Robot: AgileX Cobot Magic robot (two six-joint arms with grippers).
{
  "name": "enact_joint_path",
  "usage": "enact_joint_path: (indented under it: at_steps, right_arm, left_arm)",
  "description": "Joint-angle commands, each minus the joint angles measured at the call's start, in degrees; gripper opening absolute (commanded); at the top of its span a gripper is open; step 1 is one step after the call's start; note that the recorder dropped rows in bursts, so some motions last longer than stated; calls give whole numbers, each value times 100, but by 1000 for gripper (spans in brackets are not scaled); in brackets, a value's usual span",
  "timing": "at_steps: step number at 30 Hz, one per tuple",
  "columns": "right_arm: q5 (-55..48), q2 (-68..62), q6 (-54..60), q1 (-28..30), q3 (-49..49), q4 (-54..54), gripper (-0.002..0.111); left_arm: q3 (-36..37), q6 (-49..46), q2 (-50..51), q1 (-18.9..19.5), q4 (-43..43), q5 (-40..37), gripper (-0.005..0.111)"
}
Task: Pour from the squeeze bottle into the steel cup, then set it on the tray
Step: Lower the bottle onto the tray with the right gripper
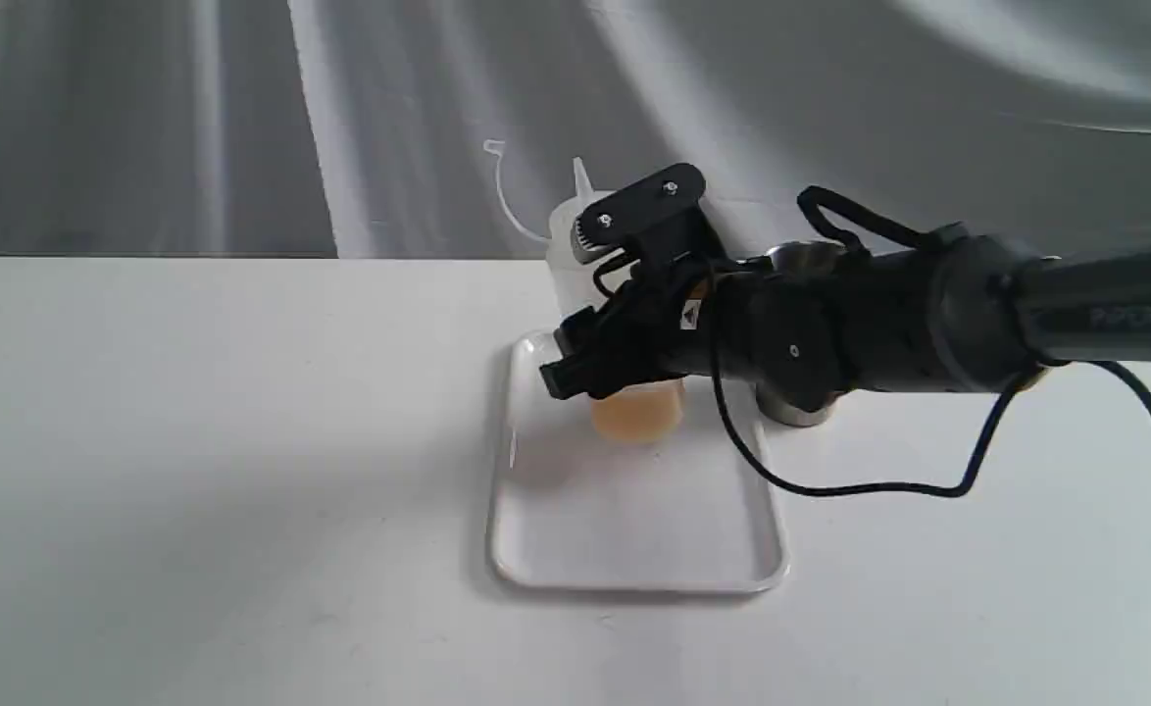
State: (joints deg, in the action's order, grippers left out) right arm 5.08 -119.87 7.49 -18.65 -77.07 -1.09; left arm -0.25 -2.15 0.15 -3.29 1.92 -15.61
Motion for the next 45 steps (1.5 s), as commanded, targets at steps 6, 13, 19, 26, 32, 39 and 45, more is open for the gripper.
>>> enact_joint_path:
  at_steps: [6, 13, 19, 26, 32, 39, 45]
  right_arm:
    - [268, 66, 80, -85, -8, 699, 0]
    - [282, 29, 408, -151, -8, 968, 0]
    - [308, -103, 626, -151, -8, 968, 0]
    - [236, -141, 753, -151, -8, 968, 0]
    - [29, -141, 839, -151, -8, 968, 0]
    - [-134, -141, 897, -151, -8, 968, 0]
    - [-285, -141, 921, -151, -8, 943, 0]
  left_arm:
    - [25, 29, -15, -33, -4, 39, 0]
    - [25, 14, -15, -33, -4, 39, 0]
    - [25, 14, -15, -33, -4, 39, 0]
    - [25, 44, -15, -33, -4, 39, 0]
    - [25, 44, -15, -33, -4, 39, 0]
    - [25, 19, -15, -33, -4, 39, 0]
    - [25, 19, -15, -33, -4, 39, 0]
